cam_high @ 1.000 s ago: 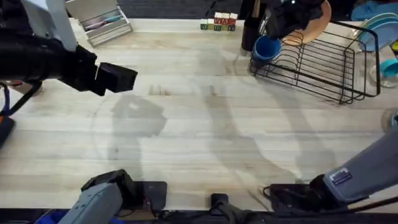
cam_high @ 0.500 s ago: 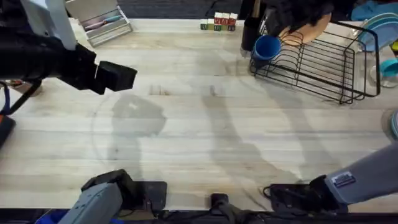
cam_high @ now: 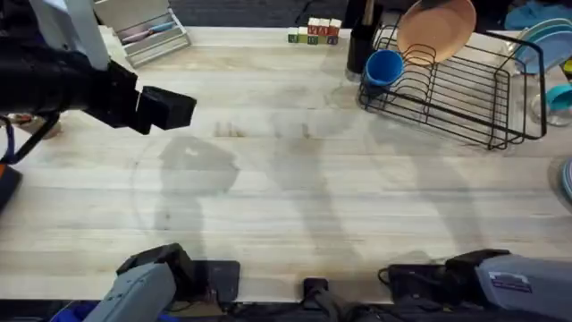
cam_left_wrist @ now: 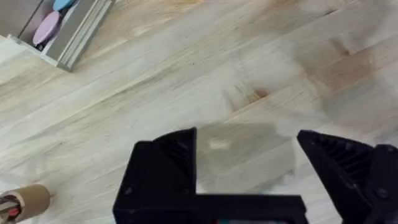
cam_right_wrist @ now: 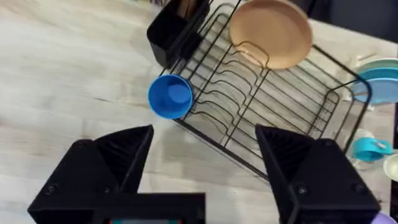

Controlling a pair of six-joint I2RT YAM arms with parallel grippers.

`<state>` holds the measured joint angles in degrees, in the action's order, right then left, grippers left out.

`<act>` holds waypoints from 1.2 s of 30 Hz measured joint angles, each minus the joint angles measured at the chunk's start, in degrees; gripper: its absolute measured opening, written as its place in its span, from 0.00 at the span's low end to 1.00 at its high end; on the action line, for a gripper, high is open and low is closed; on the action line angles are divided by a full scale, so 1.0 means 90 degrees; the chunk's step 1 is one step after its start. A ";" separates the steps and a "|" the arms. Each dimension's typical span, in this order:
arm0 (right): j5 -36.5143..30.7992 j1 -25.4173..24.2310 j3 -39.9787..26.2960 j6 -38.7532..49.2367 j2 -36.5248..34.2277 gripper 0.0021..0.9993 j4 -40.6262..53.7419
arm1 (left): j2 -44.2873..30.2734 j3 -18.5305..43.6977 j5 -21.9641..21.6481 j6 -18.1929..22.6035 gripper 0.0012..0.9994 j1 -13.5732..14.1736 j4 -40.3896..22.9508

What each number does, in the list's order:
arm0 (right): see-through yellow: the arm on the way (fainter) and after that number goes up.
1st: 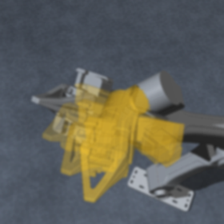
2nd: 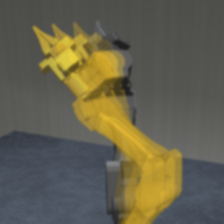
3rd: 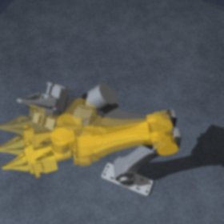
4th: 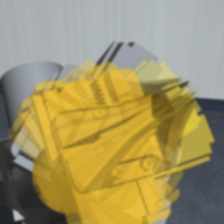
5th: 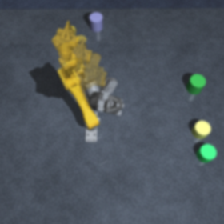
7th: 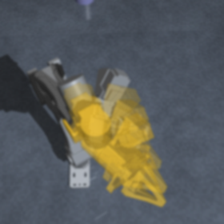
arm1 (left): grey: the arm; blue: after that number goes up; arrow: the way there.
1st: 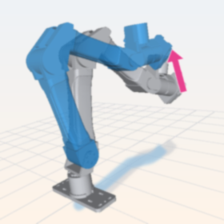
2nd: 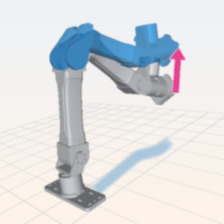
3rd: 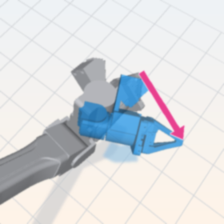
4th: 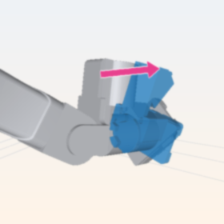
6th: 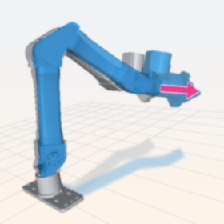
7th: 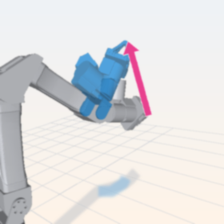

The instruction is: Pick up the cup on the table and put them onto the rack.

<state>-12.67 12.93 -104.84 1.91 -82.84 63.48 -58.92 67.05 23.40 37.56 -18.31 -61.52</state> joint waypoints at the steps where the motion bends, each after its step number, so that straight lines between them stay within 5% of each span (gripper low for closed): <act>1: 0.0000 0.0000 0.0000 0.0000 0.0128 1.00 0.0042 | 0.0000 0.0000 0.0000 0.0000 0.99 0.0000 0.0000; 16: 0.0000 0.0000 0.0085 0.0000 0.1225 1.00 0.0504 | 0.0000 0.0000 0.0000 0.0000 0.99 0.0000 0.0038; 27: -0.0278 -0.0157 0.2272 -0.0091 0.1594 1.00 -0.0324 | 0.0000 0.0000 0.0001 0.0000 0.99 0.0000 0.0049; 36: -0.0457 -0.0369 0.3214 -0.0531 0.1597 1.00 -0.0650 | 0.0000 0.0000 0.0002 0.0000 0.99 0.0000 0.0051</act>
